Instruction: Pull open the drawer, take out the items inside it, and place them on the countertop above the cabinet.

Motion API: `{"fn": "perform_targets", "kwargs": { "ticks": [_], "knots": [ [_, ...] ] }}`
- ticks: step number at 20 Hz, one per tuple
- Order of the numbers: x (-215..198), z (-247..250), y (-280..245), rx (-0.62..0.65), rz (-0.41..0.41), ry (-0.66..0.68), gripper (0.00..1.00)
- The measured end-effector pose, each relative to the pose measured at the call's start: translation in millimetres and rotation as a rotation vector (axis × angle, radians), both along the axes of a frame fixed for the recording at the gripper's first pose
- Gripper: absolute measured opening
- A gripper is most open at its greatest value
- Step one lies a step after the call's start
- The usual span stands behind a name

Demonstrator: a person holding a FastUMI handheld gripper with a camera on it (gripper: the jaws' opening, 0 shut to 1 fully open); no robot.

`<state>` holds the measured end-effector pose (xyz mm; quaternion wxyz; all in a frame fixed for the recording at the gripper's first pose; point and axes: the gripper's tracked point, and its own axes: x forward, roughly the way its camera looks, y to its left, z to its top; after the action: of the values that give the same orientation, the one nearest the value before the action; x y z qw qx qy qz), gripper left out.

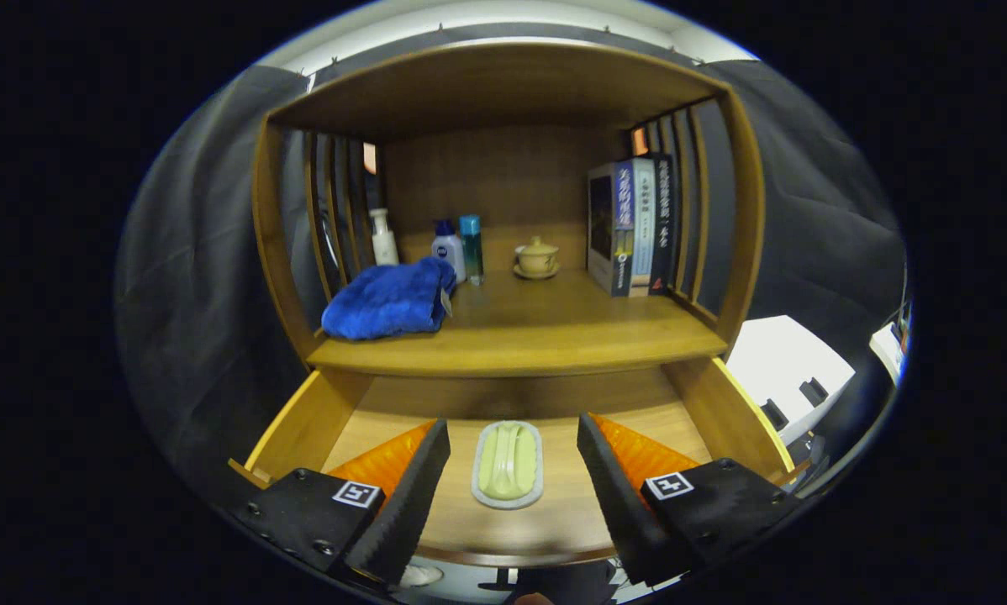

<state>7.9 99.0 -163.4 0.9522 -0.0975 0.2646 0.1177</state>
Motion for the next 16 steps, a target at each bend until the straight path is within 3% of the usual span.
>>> {"fn": "perform_targets", "kwargs": {
  "ticks": [10,13,16],
  "knots": [
    [27.6,-78.1,7.4,-0.111,-0.005,0.338,0.99],
    [28.1,-95.9,5.3,-0.121,-0.027,0.425,0.93],
    [27.9,-109.2,1.4,-0.132,-0.032,0.491,0.76]
  ]
}}
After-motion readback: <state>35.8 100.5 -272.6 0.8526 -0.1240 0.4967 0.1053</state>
